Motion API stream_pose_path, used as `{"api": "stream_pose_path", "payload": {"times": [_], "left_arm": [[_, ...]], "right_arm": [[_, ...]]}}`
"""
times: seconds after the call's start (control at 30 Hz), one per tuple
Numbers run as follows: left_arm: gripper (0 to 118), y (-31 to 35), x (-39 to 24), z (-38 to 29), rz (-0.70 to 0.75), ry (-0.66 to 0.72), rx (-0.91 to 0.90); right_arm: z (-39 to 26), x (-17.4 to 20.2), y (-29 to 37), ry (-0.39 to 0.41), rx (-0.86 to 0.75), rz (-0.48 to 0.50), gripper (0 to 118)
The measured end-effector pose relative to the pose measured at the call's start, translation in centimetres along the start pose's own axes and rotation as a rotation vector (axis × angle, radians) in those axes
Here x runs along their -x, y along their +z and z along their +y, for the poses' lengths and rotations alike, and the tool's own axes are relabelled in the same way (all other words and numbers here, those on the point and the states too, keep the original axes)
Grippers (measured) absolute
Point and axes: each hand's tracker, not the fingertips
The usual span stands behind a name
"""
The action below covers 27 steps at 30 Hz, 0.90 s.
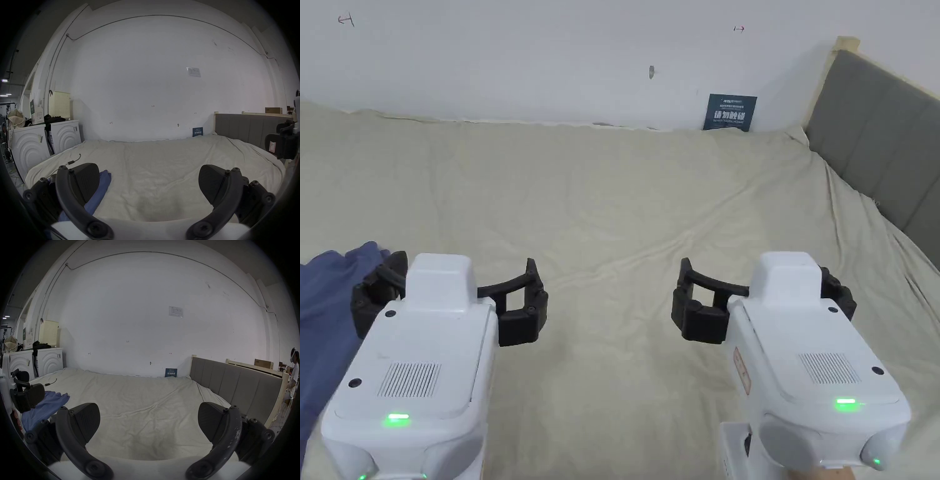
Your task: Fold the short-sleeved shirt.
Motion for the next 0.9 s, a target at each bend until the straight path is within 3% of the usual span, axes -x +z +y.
{"api": "stream_pose_path", "payload": {"times": [0.5,0.57,0.6,0.63,0.67,0.7,0.77,0.83,0.87,0.9], "left_arm": [[118,0.1,0.1,-0.1,0.004,0.004,0.003],[118,0.1,0.1,-0.2,-0.007,-0.007,0.012],[118,-0.2,0.2,-0.2,-0.039,-0.047,0.026],[118,-0.8,0.3,0.0,-0.082,-0.159,0.047],[118,-1.4,0.0,0.6,-0.08,-0.32,0.06],[118,-1.8,-0.6,1.1,-0.044,-0.516,0.05],[118,-2.1,-2.0,1.3,0.025,-1.082,-0.169],[118,-2.5,-2.5,1.2,0.058,-1.521,-0.414],[118,-2.7,-2.6,1.4,0.047,-1.694,-0.514],[118,-2.8,-2.7,1.5,0.024,-1.789,-0.58]], "right_arm": [[-0.1,0.1,0.0,0.011,0.004,0.003,118],[-0.1,0.1,-0.1,0.03,0.019,-0.001,118],[0.1,0.1,-0.2,0.081,0.054,0.003,118],[0.8,0.1,-0.6,0.179,0.08,-0.02,118],[1.5,0.3,-1.0,0.328,0.055,-0.06,118],[2.0,0.8,-1.3,0.529,-0.009,-0.09,118],[2.4,2.4,-1.9,1.089,-0.194,-0.175,118],[2.1,3.1,-2.0,1.547,-0.365,-0.13,118],[2.1,3.3,-2.0,1.735,-0.414,-0.097,118],[2.1,3.5,-1.9,1.866,-0.447,-0.062,118]]}}
